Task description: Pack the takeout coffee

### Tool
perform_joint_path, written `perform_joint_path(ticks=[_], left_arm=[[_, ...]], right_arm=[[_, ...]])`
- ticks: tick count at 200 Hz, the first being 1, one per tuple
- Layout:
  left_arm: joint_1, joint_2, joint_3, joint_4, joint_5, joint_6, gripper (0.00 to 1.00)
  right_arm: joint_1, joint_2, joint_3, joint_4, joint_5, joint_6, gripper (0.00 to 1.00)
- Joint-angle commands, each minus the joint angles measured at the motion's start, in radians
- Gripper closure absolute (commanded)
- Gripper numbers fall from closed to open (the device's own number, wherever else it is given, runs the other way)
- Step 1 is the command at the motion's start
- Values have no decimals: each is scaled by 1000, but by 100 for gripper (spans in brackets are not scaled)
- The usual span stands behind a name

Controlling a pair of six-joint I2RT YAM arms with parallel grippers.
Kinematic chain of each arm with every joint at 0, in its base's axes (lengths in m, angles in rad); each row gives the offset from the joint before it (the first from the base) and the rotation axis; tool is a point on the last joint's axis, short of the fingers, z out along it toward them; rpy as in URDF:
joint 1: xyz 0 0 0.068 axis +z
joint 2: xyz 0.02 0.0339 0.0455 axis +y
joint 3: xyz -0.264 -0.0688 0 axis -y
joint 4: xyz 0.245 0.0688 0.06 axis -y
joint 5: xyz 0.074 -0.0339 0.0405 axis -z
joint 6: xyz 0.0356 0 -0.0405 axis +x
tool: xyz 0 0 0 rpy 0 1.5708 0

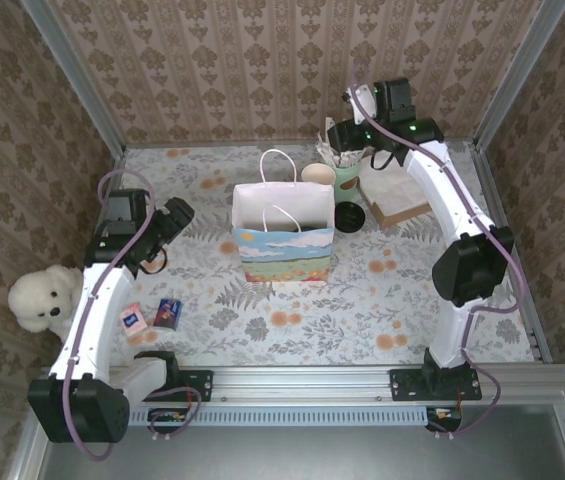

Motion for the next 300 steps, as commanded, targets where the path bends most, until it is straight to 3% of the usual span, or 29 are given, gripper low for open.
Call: perform_joint_path(ticks=[1,47,114,138,152,174,227,300], left_arm=[[10,-7,-9,22,43,-28,0],[10,4,5,75,187,83,0],[10,-68,-30,118,157,115,0],[11,-76,-28,117,156,126,0],[12,-81,-25,118,161,135,0],[12,-85,-19,125,171,156,0],[11,-77,20,120,244,205,0],[-16,-115,-10,304,400,181,0]], right_arm=[[9,32,40,-3,-24,-36,41],[13,76,52,-15,58,-49,45],[23,92,37,-17,118,-87,56],[28,102,51,-14,152,-96,66],[32,91,56,-11,168,-97,77],[44,47,42,12,195,-107,87],[66,-80,42,28,271,-97,100],[100,-403,-64,24,235,26,100]])
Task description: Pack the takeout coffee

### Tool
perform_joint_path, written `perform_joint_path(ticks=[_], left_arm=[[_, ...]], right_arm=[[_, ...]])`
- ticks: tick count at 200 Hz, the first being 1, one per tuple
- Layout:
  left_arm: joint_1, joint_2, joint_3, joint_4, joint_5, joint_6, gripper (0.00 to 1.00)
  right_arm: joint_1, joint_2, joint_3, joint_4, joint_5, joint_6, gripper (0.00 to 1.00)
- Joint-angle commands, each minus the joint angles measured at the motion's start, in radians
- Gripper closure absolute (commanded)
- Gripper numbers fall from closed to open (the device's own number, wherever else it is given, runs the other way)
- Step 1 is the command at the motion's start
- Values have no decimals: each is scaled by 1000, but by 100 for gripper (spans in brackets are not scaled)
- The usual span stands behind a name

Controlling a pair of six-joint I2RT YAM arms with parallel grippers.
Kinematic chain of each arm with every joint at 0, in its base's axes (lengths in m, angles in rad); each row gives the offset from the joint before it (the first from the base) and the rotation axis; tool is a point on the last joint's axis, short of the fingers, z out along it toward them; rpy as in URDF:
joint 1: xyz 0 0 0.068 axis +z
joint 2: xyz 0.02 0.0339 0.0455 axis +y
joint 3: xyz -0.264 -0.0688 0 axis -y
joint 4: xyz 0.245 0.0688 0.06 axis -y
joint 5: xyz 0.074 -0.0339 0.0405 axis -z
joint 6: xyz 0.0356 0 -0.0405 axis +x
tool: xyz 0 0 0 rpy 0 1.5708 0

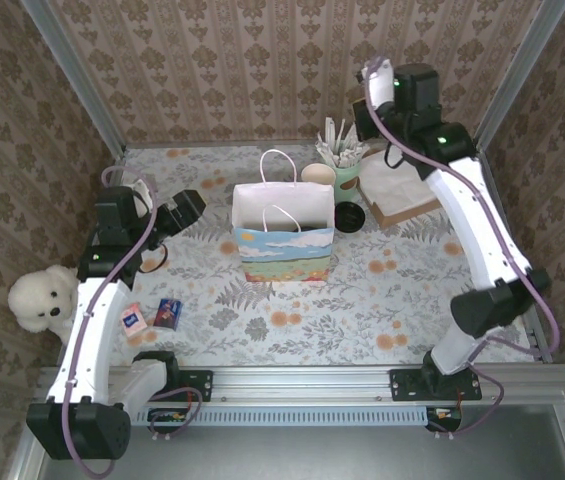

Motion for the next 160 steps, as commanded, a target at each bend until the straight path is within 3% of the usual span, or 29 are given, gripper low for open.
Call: perform_joint_path(ticks=[1,46,84,111,160], left_arm=[[-20,-20,-1,116,91,-5,0],[-125,-18,5,198,62,16,0],[-176,-19,5,261,81,62,0],[-222,-17,10,293,89,99,0],[-267,2,34,270,83,113,0]], right_arm=[[22,-129,-53,19,-29,70,100],[22,-398,-200,79,-240,265,100],[23,-495,-254,21,-442,352,100],[22,-535,-364,79,-596,426,100],[40,-415,-405,80,-579,469,100]])
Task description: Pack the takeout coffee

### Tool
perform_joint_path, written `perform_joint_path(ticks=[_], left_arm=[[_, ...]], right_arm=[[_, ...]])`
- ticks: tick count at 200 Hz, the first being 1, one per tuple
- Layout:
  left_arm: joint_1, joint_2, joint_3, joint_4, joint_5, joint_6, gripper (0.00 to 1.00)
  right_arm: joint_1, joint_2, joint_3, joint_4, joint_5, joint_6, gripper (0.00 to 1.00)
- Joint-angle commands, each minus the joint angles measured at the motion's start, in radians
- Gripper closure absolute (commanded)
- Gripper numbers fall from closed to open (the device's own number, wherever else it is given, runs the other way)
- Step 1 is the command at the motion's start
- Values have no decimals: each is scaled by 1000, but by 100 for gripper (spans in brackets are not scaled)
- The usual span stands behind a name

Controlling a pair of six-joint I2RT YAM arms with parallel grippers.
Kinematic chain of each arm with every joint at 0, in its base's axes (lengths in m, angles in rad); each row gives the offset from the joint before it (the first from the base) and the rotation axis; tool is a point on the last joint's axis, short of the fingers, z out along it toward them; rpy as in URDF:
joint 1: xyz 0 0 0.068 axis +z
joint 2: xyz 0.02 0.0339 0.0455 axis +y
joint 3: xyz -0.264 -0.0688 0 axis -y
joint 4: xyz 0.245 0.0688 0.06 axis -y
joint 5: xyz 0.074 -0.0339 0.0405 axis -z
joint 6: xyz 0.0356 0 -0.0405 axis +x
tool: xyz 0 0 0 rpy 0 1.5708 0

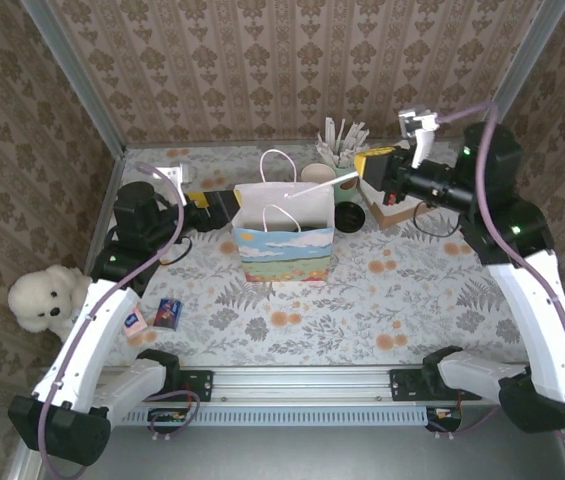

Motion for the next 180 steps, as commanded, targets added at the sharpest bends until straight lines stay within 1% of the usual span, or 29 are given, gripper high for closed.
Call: perform_joint_path(ticks=[1,31,39,56,64,83,99,120,150,166,180], left_arm=[[-17,7,33,22,17,34,0],[-27,12,32,-37,-8,32,0],[-27,12,30,-51,-25,27,0],[-27,8,17,-66,-79,-2,0],[-28,8,6,-73,-120,-21,0],[-28,8,-16,-90,-217,-73,0],[-28,6,-26,-122,-302,-119,0],[-28,11,-19,-193,-391,-158,0],[-28,30,-5,-321,-533,-217,0],[-28,41,-12,-347,-579,-257,0],[-28,55,-21,-347,-581,-286,0]], right_arm=[[20,69,-19,23,-35,56,100],[85,184,10,15,-11,40,100],[117,206,18,-3,33,10,100],[194,222,20,-19,175,-69,100],[221,236,15,-7,210,-79,100],[256,288,14,24,205,-56,100],[283,337,38,3,216,-58,98],[316,399,86,-38,241,-81,97],[336,470,152,-60,230,-107,97],[338,507,186,-65,204,-100,95],[342,536,208,-74,187,-98,92]])
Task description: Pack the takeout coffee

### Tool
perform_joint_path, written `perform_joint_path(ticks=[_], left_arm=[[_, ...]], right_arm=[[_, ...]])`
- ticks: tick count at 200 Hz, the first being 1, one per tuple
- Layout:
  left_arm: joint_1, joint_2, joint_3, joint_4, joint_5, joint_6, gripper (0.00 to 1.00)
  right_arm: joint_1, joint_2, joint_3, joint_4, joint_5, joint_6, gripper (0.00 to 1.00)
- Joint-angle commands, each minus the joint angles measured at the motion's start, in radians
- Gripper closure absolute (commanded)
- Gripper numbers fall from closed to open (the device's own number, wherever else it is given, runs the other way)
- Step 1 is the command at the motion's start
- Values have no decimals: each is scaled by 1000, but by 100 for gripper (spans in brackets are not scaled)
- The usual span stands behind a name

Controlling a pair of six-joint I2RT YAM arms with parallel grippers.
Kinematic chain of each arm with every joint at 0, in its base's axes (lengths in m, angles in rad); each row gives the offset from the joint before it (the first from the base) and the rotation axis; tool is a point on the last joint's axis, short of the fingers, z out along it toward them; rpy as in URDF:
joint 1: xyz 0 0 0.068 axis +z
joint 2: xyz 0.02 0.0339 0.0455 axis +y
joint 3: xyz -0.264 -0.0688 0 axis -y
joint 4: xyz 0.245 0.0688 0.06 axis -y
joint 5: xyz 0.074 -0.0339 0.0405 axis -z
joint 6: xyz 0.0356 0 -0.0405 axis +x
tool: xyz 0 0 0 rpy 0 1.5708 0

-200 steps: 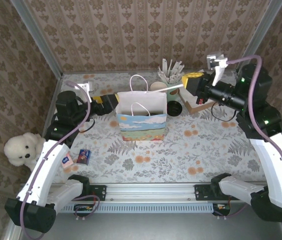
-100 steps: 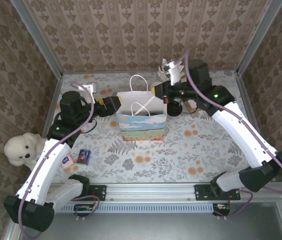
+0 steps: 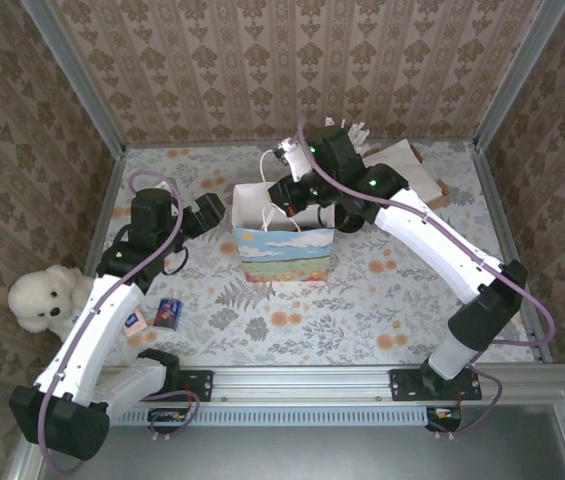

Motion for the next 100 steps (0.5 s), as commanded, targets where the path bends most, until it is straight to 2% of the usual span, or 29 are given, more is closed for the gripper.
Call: perform_joint_path(ticks=[1,39,100], left_arm=[[-6,19,-11,-65,-96,-85,0],[-7,74,-8,-101,-45,-89,0],[-9,73,-44,-71,-16,-103,0]], right_arm=[[8,38,68,-29,-25,-16,92],[26,98,119,-51,-46,-20,82],[18,37,120,-92,26,-48,52]])
